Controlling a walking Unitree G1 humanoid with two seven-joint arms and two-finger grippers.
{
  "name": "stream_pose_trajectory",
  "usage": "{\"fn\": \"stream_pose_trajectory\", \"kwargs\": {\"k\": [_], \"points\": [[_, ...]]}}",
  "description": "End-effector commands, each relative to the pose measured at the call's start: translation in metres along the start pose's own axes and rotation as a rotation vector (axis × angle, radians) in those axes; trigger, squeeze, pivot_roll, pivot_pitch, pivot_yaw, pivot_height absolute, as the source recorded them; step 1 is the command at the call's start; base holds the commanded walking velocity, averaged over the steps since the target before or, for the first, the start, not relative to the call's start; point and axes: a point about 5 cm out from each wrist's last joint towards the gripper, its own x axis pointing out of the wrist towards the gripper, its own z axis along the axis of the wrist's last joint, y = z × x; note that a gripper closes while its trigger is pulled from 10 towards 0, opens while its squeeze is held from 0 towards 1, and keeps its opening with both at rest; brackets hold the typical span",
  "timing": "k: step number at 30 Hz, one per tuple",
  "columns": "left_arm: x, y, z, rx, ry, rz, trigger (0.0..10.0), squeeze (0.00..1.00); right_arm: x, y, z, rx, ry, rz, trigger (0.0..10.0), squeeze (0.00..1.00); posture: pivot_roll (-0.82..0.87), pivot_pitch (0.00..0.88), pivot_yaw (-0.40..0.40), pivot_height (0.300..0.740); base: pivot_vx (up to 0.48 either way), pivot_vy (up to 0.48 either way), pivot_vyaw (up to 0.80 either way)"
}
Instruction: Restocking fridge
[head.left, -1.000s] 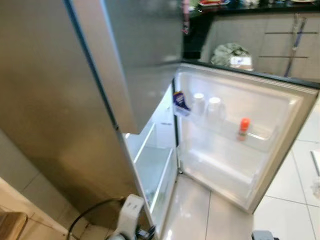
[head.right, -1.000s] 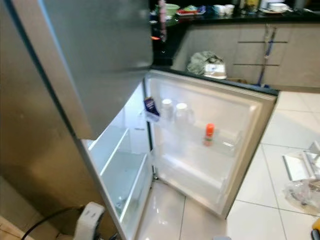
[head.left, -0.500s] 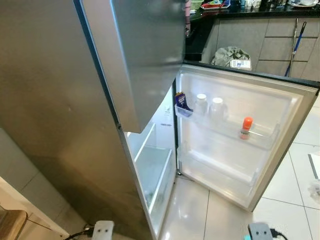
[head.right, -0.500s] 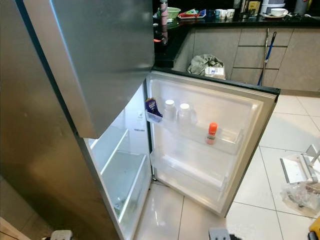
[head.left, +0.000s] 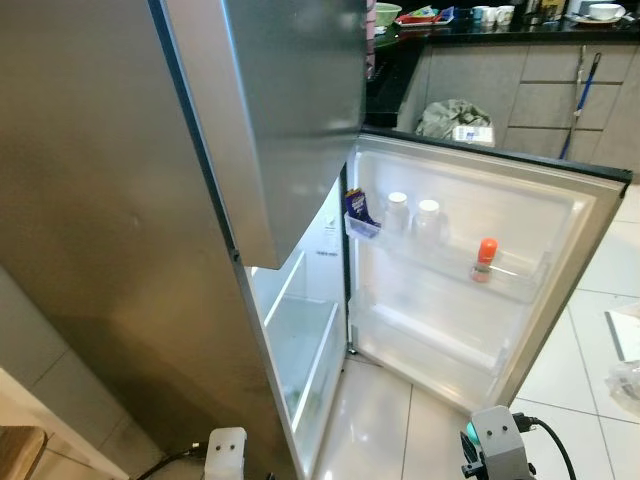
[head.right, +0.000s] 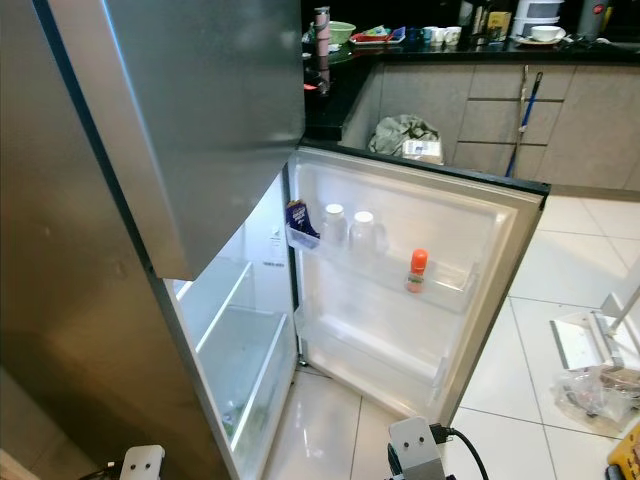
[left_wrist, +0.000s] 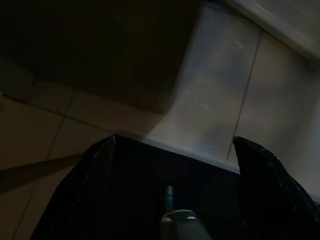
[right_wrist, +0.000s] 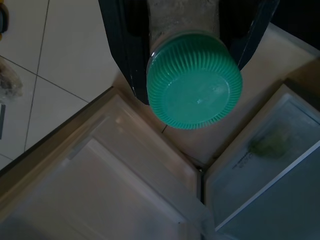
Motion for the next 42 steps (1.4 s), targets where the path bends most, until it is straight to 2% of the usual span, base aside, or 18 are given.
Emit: {"fn": "stream_pose_trajectory", "kwargs": {"k": [1,6,14,17,30,42], "points": [[-0.002,-0.005,-0.007,-0.008,0.005,-0.016,10.0,0.00,-0.004,0.003,-0.005,0.017,0.000,-0.001,10.0,0.00,-0.09,0.059,0.036,0.740,0.000,0.000,0.00],[0.000,-0.011,-0.003,-0.018,-0.012,-0.036,10.0,0.00,-0.005,0.006,-0.005,0.016,0.001,0.006,10.0,0.00,-0.09,0.054,0.036,0.740,0.000,-0.107,0.00],[0.003,-0.018,0.003,-0.013,-0.031,-0.062,10.0,0.00,-0.006,0.009,-0.009,0.014,0.021,0.025,10.0,0.00,-0.09,0.036,0.040,0.740,0.000,-0.386,0.00],[0.004,-0.021,0.005,0.018,-0.042,-0.088,10.0,0.00,-0.008,0.010,-0.013,0.025,0.046,0.042,10.0,0.00,-0.09,0.032,0.042,0.740,0.000,-0.386,0.00],[0.007,-0.030,0.009,0.008,-0.050,-0.110,10.0,0.00,-0.012,0.011,-0.019,0.032,0.078,0.068,10.0,0.00,-0.10,0.039,0.041,0.740,0.000,-0.383,0.00],[0.011,-0.032,0.016,0.038,-0.058,-0.119,10.0,0.00,-0.015,0.014,-0.025,0.049,0.102,0.080,10.0,0.00,-0.10,0.054,0.048,0.740,0.000,0.000,0.00]]}}
